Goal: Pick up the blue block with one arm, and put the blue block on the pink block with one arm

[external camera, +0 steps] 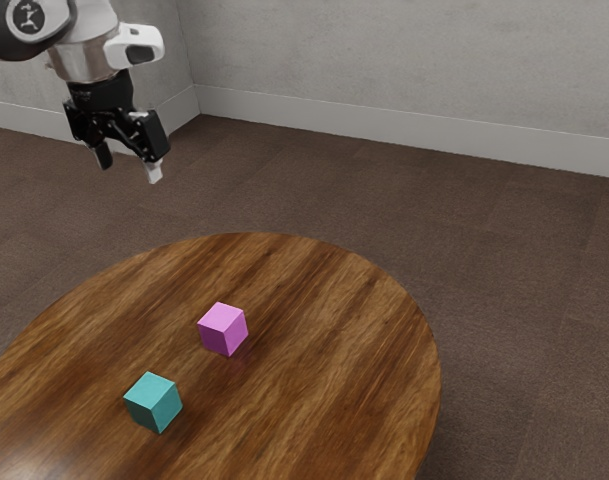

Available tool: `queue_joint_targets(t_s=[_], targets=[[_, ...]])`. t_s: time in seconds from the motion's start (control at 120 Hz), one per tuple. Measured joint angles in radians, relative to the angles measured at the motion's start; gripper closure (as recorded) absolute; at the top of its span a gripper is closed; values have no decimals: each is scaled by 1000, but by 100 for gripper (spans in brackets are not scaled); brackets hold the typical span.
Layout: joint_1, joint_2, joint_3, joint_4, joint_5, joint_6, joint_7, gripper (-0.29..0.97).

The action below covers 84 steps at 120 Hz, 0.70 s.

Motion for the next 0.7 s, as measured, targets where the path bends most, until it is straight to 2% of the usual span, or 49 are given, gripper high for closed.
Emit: queue_joint_targets(t_s=[0.15,0.35,0.533,0.7], targets=[[0,-12,1,-38,6,32,-23,0],[15,72,2,-80,-65,72,-55,0],[61,50,45,-357,-67,254,-81,0],[90,77,46,-466,-66,420,-82,0]])
